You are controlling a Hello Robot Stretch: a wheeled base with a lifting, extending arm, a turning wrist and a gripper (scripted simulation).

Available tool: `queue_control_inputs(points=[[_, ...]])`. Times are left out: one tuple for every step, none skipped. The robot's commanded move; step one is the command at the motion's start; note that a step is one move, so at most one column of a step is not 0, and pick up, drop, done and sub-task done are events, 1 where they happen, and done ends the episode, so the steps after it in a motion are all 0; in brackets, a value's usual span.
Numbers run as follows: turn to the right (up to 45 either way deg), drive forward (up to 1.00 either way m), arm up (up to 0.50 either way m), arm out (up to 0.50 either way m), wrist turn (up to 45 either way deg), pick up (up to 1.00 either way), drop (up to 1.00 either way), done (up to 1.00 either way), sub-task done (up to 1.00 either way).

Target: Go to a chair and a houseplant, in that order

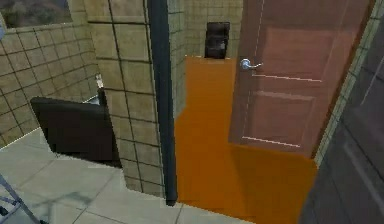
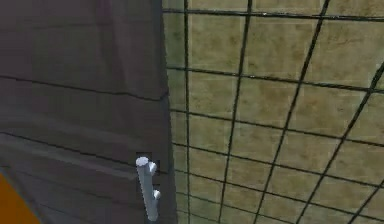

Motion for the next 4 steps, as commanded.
queue_control_inputs(points=[[9.0, 0.00, 0.00, 0.00, 0.0, 0.00, 0.00, 0.00, 0.00], [0.0, 1.00, 0.00, 0.00, 0.0, 0.00, 0.00, 0.00, 0.00], [9.0, 0.00, 0.00, 0.00, 0.0, 0.00, 0.00, 0.00, 0.00], [0.0, 0.20, 0.00, 0.00, 0.0, 0.00, 0.00, 0.00, 0.00]])
